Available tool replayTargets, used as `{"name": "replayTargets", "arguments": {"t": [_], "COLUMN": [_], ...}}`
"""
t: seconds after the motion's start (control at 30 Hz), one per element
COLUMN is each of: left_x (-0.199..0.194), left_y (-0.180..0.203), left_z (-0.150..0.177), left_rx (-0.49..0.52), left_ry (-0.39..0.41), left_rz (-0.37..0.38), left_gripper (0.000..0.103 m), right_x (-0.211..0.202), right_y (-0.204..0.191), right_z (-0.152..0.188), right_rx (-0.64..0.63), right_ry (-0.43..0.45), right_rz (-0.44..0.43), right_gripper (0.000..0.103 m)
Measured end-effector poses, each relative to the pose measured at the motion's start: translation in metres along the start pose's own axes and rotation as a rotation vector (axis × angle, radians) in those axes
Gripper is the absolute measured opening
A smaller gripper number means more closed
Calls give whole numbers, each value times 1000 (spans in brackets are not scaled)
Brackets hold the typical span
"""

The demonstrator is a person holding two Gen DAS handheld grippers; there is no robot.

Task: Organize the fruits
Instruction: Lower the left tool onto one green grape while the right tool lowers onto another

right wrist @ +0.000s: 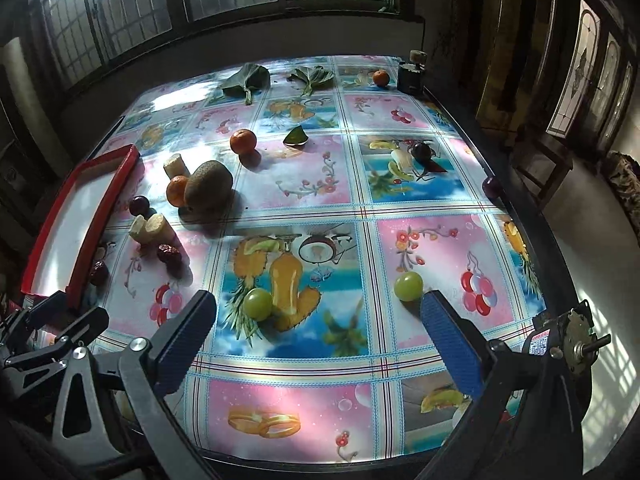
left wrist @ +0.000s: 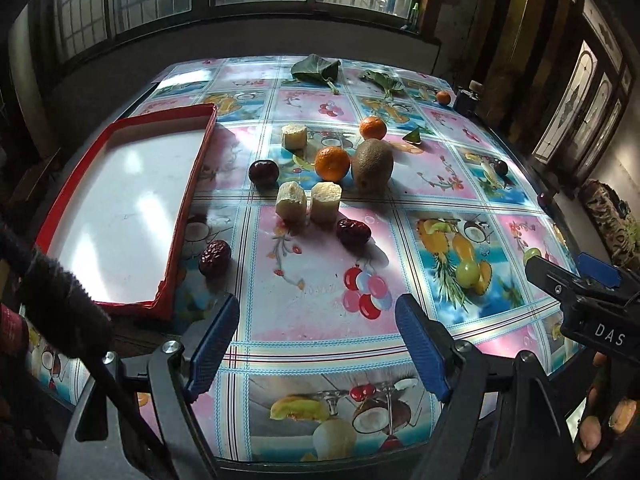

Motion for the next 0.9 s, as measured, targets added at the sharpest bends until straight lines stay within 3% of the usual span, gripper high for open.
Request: {"name": "replayTargets", "arguments": {"t": [0.27, 0.57, 0.9], "left_x": [7, 18, 32], "left_y": [35, 79, 89], "left_z": [2, 0, -4], "left_rx": [23, 106, 111], "left_ry": [-21, -55, -102], "left_rz": [-10, 22, 46], "left_gripper": [80, 80, 80], "right_x": [0, 6, 16], "right_y": [21, 54, 73], "right_z": [9, 21, 22], "right_rx": [-13, -24, 10], "right_ry": [-6, -6, -14], "right_rz": [68, -12, -41], "right_gripper": [98, 98, 94]}}
Point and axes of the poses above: each gripper's, at about its wrist camera, not at the fingertips, and x roughly the way its jaws point, y to its right, z to its underside, the point moved 4 cm from there along x, roughly the way its jaws point, and after that the axes turned 2 degrees about -y, right-handed, at the moved point
